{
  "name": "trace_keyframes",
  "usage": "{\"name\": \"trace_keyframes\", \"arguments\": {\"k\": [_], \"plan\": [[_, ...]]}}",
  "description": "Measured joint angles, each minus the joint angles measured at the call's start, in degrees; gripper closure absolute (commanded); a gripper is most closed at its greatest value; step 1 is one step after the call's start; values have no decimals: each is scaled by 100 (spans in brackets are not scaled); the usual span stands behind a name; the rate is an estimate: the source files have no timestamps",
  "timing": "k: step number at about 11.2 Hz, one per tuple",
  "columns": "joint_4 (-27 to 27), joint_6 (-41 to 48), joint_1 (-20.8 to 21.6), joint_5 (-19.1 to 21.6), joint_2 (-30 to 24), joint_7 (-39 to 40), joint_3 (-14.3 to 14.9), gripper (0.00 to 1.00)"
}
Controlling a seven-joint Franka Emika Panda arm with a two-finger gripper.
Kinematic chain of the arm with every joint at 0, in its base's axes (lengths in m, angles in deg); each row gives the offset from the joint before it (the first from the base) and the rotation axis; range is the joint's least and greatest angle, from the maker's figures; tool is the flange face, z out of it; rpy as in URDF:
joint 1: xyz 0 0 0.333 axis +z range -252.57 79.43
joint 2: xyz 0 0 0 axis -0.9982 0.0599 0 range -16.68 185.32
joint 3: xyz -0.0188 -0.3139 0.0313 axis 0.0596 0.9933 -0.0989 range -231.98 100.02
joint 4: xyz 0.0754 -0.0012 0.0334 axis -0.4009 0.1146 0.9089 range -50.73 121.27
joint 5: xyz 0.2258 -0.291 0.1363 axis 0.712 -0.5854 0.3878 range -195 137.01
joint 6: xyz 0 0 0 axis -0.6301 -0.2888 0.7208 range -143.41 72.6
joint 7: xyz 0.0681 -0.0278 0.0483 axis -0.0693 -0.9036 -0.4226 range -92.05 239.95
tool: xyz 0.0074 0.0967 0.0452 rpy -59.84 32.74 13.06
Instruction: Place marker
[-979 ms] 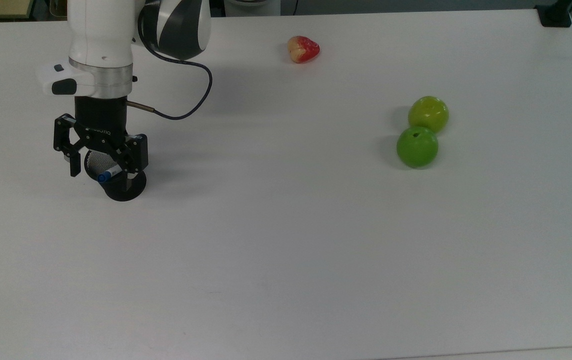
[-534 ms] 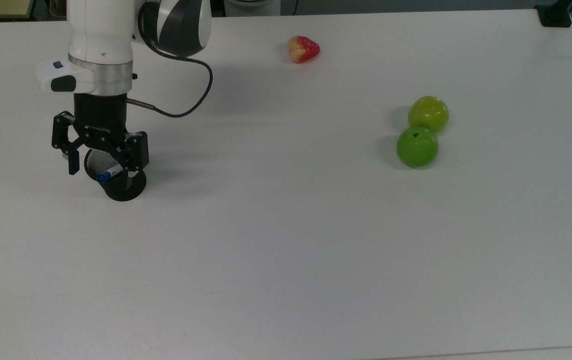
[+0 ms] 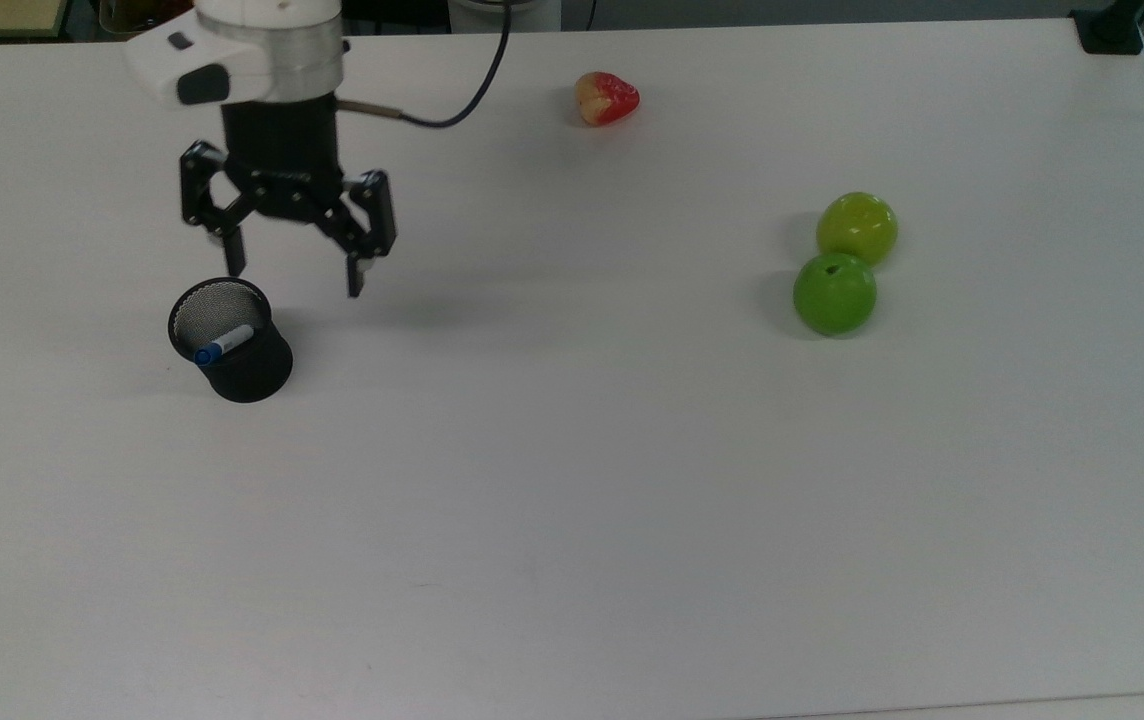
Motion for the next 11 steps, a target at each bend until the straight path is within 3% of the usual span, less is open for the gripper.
{"name": "trace_keyframes", "arguments": {"k": [4, 7, 11], "plan": [[-30, 1985, 518, -1, -798, 0, -9, 0], [-23, 3489, 683, -4, -1340, 0, -9, 0], [-8, 4256, 718, -134, -1639, 1, -9, 0]]}}
